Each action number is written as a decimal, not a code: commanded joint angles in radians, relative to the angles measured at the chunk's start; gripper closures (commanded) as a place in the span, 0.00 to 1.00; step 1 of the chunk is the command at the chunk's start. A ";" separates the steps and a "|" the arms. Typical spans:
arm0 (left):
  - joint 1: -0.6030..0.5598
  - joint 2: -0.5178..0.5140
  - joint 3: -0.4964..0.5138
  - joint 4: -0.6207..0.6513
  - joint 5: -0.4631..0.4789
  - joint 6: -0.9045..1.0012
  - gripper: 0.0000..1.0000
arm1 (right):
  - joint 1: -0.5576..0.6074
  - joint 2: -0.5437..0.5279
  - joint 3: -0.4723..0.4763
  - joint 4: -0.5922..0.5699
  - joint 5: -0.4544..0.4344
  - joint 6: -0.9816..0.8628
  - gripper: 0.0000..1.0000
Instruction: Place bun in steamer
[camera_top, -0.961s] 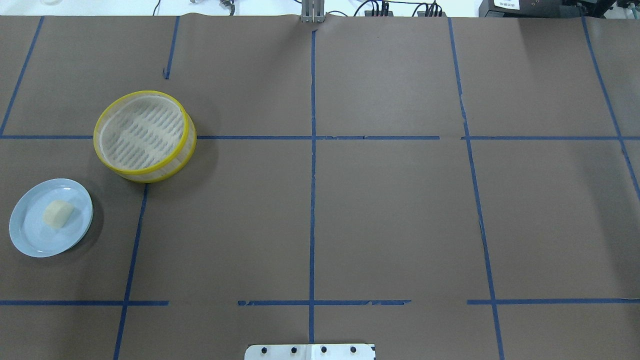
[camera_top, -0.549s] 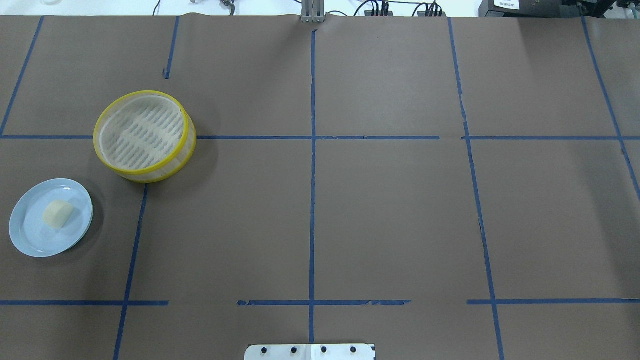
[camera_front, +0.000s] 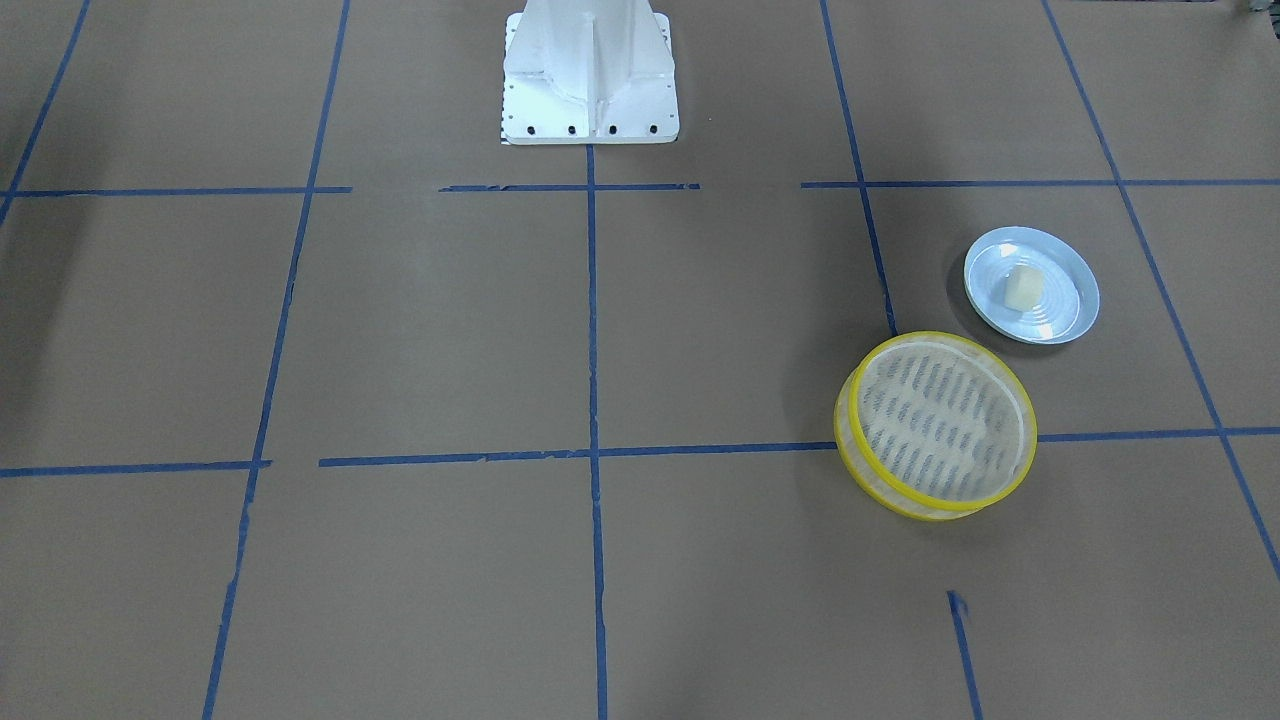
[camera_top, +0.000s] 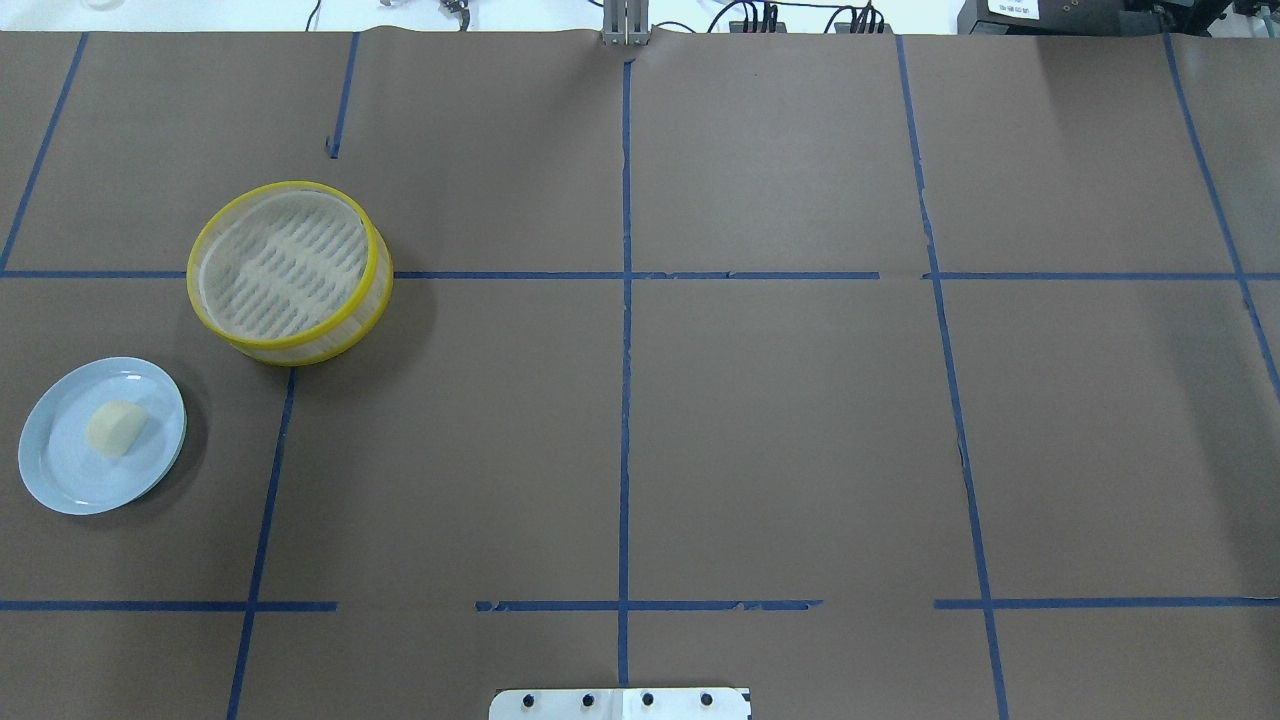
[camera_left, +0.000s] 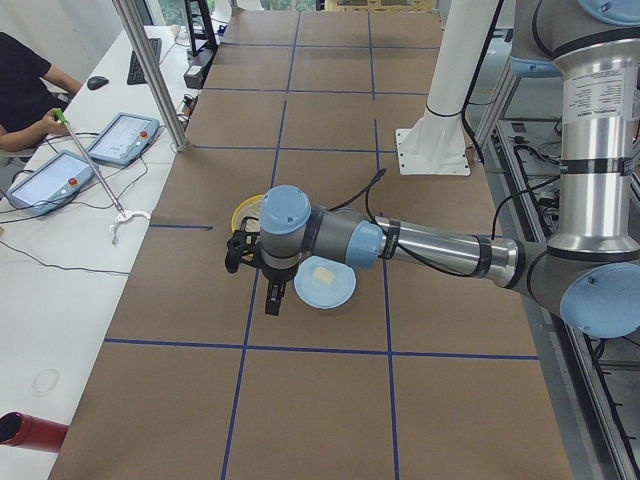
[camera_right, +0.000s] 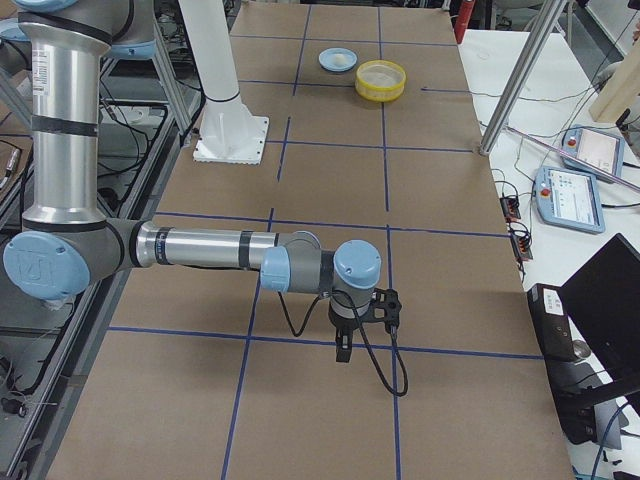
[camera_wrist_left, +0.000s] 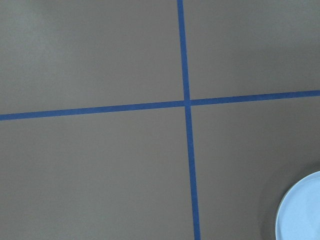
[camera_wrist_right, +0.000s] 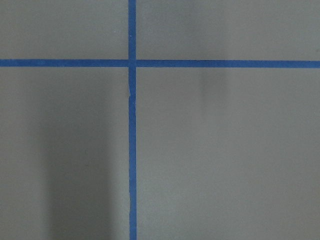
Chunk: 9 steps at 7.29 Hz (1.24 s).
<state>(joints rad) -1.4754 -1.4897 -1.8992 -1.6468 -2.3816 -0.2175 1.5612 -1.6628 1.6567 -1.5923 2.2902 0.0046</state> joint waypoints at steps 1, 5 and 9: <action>0.220 0.002 -0.107 -0.001 0.101 -0.211 0.00 | 0.000 0.000 0.000 0.000 0.000 0.000 0.00; 0.472 0.035 -0.086 -0.135 0.215 -0.501 0.00 | 0.000 0.000 0.000 0.000 0.000 0.000 0.00; 0.593 0.097 0.095 -0.512 0.297 -0.651 0.00 | 0.000 0.000 0.000 0.000 0.000 0.000 0.00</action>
<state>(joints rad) -0.9022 -1.4252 -1.8448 -2.0495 -2.1021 -0.8455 1.5613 -1.6628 1.6567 -1.5923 2.2902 0.0047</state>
